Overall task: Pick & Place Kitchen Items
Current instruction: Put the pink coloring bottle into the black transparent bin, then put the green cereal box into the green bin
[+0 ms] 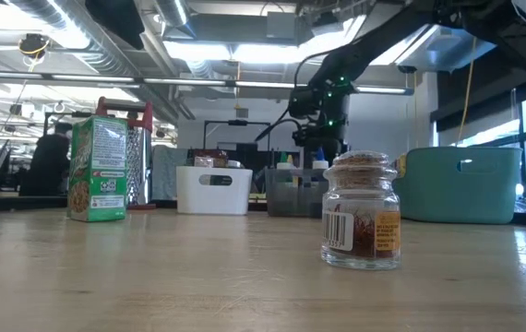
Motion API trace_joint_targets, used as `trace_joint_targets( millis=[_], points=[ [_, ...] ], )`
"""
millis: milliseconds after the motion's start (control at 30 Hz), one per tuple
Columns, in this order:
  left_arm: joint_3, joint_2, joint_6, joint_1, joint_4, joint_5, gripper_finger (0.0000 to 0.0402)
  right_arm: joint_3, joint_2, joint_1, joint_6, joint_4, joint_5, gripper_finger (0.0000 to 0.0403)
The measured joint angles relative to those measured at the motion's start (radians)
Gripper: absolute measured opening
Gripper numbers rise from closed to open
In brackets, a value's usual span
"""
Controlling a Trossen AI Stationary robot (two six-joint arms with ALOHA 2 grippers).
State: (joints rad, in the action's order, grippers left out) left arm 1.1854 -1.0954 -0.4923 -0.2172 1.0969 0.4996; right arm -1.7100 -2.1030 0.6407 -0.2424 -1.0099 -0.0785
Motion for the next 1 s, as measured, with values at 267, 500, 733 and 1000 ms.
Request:
trace_joint_targets(
  millis=[267,500,733,1000],
  points=[
    [0.000,0.000,0.000,0.000,0.000,0.000,0.0308,0.000,-0.020,-0.009,0.003,0.007,-0.016,0.0199],
    [0.000,0.000,0.000,0.000,0.000,0.000,0.0308,0.000,-0.018,-0.027,0.040,-0.003,-0.156,0.0200],
    [0.000,0.000,0.000,0.000,0.000,0.000,0.0308,-0.054,0.021,-0.056,0.087,-0.067,-0.200,0.0201],
    [0.000,0.000,0.000,0.000,0.000,0.000,0.0308,-0.196,0.053,-0.118,0.172,-0.239,-0.183,0.0201]
  ],
)
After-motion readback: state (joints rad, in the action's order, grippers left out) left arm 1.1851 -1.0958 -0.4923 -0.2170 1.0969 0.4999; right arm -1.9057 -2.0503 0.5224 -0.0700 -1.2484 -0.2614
